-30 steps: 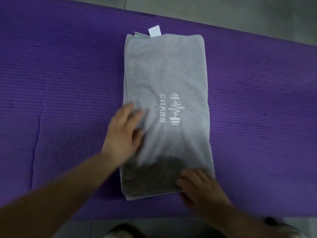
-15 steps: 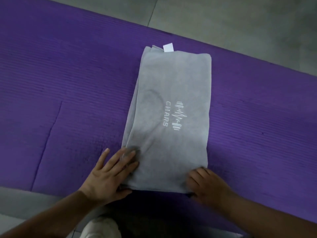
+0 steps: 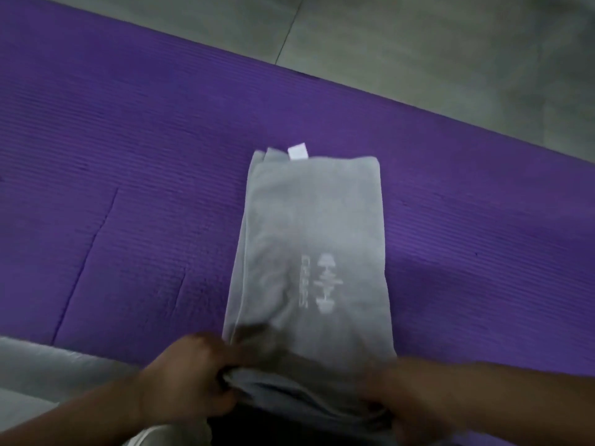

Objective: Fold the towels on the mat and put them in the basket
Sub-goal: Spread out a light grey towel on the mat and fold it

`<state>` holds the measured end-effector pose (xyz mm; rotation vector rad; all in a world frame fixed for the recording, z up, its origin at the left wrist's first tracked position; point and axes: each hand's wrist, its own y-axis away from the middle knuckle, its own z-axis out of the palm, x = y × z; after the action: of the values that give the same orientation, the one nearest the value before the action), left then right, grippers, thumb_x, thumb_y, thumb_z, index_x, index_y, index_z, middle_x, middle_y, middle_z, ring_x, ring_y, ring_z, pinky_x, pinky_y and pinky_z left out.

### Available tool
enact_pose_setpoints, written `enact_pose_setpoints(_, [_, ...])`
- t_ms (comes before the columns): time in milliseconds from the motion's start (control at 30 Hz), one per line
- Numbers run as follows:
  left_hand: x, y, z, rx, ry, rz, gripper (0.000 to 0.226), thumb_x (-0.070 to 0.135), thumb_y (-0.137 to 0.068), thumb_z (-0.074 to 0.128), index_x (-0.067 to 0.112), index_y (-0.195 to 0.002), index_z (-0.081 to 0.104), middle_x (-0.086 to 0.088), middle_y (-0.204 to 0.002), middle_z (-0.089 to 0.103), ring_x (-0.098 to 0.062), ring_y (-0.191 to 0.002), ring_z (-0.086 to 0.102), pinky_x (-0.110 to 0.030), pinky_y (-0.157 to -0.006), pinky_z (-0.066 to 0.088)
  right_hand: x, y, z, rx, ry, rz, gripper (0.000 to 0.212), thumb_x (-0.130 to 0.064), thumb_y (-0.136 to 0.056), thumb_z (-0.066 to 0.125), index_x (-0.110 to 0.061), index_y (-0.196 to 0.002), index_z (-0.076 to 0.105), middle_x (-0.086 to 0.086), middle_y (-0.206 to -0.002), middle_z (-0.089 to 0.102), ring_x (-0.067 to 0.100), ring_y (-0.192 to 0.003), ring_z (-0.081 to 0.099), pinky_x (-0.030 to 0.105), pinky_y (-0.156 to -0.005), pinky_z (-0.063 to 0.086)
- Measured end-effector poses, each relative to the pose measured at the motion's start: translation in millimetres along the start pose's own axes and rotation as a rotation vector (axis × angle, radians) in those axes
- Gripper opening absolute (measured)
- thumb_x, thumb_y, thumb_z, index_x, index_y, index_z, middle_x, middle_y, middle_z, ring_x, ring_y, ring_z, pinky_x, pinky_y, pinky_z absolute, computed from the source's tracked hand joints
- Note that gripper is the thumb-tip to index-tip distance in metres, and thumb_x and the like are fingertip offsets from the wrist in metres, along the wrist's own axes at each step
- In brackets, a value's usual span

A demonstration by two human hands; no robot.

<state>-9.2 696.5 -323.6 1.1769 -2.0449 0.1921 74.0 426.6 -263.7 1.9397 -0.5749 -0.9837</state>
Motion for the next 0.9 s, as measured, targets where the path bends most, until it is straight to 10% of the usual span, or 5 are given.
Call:
enact_pose_setpoints(200, [-2, -24, -32, 0.085, 0.673, -0.316, 0.023, 0.043, -0.058, 0.075, 0.052, -0.076, 0.066, 0.03, -0.068, 0.064, 0.012, -0.065, 0.058, -0.004, -0.061, 0.042, 40, 26, -32, 0.339, -0.672, 0.015, 0.021, -0.032, -0.058, 0.057, -0.03, -0.078, 0.053, -0.011, -0.078, 0.056, -0.009, -0.068, 0.053, 0.015, -0.066, 0.047])
enact_pose_setpoints(300, [-17, -66, -54, 0.296, 0.617, -0.441, 0.029, 0.05, -0.054, 0.069, 0.03, -0.074, 0.062, 0.015, -0.058, 0.06, 0.01, -0.057, 0.053, -0.003, -0.055, 0.04, 69, 6, -70, 0.713, -0.806, 0.089, 0.019, 0.006, -0.082, 0.059, -0.013, -0.084, 0.058, -0.005, -0.076, 0.057, -0.011, -0.054, 0.052, 0.005, -0.059, 0.041])
enact_pose_setpoints(467, [-41, -128, -86, 0.479, 0.422, -0.536, 0.014, 0.025, -0.082, 0.066, 0.02, -0.075, 0.054, 0.01, -0.065, 0.05, -0.001, -0.057, 0.046, -0.008, -0.05, 0.036, 102, -39, -125, 1.084, -0.669, 0.274, 0.026, 0.001, -0.086, 0.052, -0.003, -0.111, 0.059, 0.015, -0.102, 0.062, -0.007, -0.057, 0.052, 0.007, -0.057, 0.038])
enact_pose_setpoints(600, [-55, -155, -91, 0.505, 0.297, -0.613, 0.023, 0.023, -0.088, 0.057, 0.011, -0.108, 0.059, 0.001, -0.089, 0.054, -0.015, -0.083, 0.052, -0.023, -0.072, 0.038, 108, -58, -130, 1.154, -0.6, 0.406, 0.028, -0.006, -0.09, 0.047, -0.004, -0.118, 0.054, 0.014, -0.118, 0.06, 0.022, -0.103, 0.056, 0.02, -0.076, 0.037])
enact_pose_setpoints(900, [-61, -162, -83, 0.693, -0.135, -0.586, 0.058, 0.038, -0.083, 0.039, 0.006, -0.131, 0.045, -0.02, -0.133, 0.045, -0.035, -0.122, 0.043, -0.04, -0.1, 0.029, 104, -75, -123, 1.314, -0.499, 0.483, 0.037, -0.009, -0.092, 0.045, -0.004, -0.128, 0.046, 0.014, -0.132, 0.046, 0.029, -0.114, 0.049, 0.025, -0.087, 0.033])
